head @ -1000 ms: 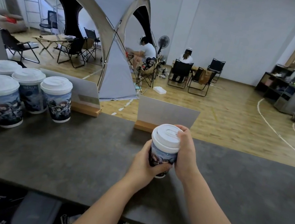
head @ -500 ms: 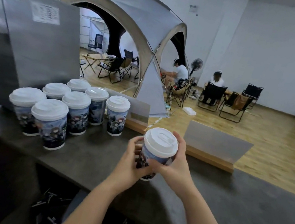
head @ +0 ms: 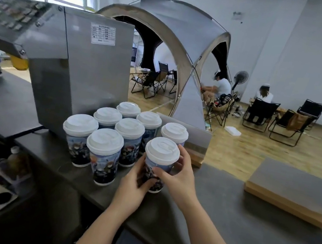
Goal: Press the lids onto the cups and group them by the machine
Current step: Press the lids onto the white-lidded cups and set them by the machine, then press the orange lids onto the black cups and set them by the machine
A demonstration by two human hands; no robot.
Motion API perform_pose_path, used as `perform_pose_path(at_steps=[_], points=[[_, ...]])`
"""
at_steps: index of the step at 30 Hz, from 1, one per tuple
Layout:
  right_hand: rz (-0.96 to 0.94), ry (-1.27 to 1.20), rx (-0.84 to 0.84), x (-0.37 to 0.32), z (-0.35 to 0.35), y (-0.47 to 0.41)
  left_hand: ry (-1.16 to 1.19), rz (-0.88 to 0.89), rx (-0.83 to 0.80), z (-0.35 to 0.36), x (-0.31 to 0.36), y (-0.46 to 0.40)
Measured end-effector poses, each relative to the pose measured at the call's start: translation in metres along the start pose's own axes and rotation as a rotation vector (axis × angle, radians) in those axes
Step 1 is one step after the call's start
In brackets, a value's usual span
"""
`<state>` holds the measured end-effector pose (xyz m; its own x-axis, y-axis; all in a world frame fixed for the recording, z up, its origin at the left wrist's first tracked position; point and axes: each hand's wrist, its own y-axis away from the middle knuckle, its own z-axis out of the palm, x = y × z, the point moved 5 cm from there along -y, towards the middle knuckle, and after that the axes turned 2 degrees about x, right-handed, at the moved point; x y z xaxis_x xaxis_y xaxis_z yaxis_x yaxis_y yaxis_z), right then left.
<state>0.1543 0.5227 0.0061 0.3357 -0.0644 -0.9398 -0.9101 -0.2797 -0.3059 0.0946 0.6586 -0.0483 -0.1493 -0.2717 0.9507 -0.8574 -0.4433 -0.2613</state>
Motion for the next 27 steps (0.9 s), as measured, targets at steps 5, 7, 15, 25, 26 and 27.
perform_pose_path(at_steps=[5, 7, 15, 25, 26, 27], points=[[0.036, 0.023, 0.049, 0.013, 0.014, -0.013, -0.006, 0.006, -0.019, -0.006, -0.012, -0.016], [0.03, 0.024, 0.06, 0.017, 0.016, -0.017, -0.005, 0.017, -0.02, -0.007, -0.016, -0.019], [0.012, 0.005, 0.065, 0.022, 0.023, -0.026, -0.04, 0.027, -0.002, -0.008, -0.02, -0.027], [0.0, 0.001, 0.043, 0.022, 0.019, -0.017, 0.106, 0.0, 0.082, -0.015, -0.007, -0.004], [-0.004, 0.001, 0.057, 0.024, 0.014, -0.014, 0.104, 0.007, 0.125, -0.018, -0.004, 0.005], [-0.005, -0.011, 0.074, 0.026, 0.008, -0.01, 0.09, 0.018, 0.173, -0.02, -0.002, 0.015]])
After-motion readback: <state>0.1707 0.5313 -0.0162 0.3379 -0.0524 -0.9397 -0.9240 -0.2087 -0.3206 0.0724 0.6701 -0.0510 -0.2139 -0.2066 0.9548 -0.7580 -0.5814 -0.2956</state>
